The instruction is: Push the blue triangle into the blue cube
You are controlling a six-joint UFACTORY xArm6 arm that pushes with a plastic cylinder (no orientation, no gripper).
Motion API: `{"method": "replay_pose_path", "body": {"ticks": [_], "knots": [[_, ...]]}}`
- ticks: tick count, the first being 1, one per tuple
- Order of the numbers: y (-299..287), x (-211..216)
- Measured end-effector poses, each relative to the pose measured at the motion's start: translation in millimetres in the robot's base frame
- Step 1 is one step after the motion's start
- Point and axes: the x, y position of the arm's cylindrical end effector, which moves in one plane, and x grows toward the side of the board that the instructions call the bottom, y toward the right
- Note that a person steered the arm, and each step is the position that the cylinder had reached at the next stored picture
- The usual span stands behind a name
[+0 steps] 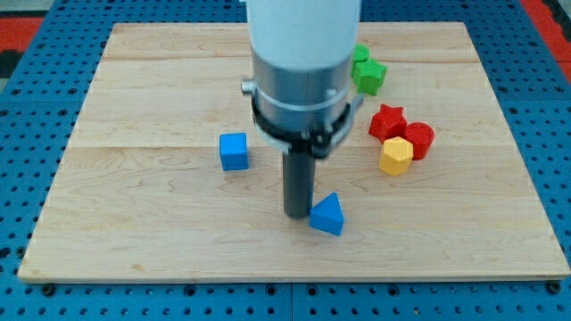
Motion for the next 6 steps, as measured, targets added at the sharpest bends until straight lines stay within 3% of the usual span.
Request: {"method": "replay_pose_path", "body": {"ticks": [1, 2, 4, 5, 6], "knots": [[4, 26], [63, 10], [-53, -48], [-29, 3], [31, -3]]}}
